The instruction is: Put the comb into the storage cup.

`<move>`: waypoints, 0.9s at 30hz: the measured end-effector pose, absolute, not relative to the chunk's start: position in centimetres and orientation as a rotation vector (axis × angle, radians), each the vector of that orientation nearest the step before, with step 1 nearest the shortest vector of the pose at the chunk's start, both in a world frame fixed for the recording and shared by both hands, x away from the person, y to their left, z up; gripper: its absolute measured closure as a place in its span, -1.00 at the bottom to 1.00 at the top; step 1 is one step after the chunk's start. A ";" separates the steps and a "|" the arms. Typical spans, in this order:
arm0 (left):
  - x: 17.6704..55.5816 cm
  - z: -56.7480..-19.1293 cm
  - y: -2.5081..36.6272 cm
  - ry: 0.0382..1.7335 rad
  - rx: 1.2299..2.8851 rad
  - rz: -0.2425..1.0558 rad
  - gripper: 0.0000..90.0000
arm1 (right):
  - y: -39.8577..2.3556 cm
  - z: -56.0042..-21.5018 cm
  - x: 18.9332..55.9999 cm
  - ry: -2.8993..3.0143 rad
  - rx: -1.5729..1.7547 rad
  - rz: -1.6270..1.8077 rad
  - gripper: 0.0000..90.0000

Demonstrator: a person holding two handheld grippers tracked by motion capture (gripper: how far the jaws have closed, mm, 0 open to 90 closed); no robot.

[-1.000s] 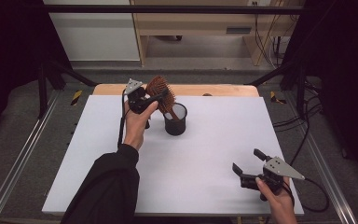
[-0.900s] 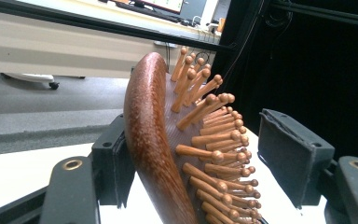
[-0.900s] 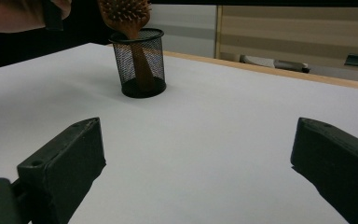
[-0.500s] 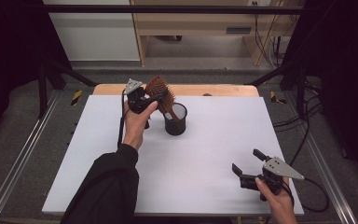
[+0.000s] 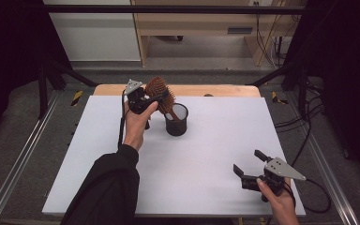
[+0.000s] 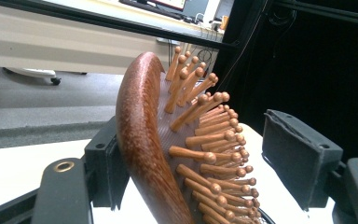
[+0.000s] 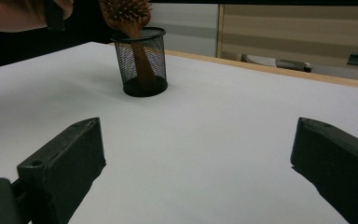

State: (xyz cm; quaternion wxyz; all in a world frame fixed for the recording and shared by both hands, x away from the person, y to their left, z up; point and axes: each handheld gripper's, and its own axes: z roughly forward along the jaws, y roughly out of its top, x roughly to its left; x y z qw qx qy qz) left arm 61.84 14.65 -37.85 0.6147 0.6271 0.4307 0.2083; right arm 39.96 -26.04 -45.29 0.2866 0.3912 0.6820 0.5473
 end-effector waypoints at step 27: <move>62.1 -38.1 14.9 1.009 1.448 0.482 -0.48 | -26.0 -45.3 39.9 1.831 1.029 1.465 -0.93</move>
